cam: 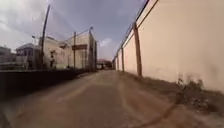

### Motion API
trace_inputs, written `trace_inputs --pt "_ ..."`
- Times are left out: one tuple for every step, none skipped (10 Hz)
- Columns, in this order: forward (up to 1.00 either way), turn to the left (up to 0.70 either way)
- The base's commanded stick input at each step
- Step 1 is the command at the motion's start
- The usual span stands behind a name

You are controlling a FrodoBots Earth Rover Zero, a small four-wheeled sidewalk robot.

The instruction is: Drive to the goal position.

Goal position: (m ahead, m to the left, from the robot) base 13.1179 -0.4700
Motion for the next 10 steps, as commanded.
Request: trace_inputs --pt "0.7 0.0" --pt "0.7 0.0" --pt "0.7 0.0" --pt "0.7 0.0" --pt "0.7 0.0" --pt "0.7 0.0" --pt "0.7 0.0" --pt "0.7 0.0" --pt "0.7 0.0" --pt "0.7 0.0"
